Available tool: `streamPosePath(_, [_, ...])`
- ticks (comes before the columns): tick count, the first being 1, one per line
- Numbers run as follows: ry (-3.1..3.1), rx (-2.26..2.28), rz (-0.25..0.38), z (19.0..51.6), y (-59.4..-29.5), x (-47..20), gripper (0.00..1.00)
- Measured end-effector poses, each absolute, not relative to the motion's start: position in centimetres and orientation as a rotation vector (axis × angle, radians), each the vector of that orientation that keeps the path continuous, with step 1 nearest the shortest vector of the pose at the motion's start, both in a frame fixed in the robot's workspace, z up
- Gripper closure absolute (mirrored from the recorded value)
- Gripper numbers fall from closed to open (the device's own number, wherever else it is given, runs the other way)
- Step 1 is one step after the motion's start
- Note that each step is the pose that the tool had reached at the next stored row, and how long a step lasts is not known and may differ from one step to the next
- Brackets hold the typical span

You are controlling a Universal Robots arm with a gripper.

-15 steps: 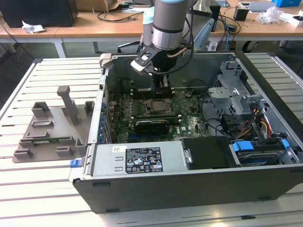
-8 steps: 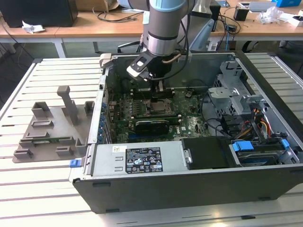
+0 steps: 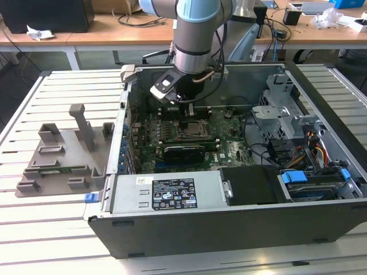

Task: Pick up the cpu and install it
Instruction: 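Close the cpu cover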

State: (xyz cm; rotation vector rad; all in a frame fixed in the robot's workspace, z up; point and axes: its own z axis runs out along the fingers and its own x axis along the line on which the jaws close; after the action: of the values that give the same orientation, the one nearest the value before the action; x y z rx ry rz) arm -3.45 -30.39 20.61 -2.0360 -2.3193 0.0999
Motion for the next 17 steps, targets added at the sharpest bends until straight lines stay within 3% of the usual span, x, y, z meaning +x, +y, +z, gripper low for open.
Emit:
streamPosePath(6, [-2.319,-2.036,0.1,20.5,-30.4,-3.2,0.89])
streamPosePath(17, [-2.319,-2.036,0.1,26.5,-30.4,-2.9,0.89])
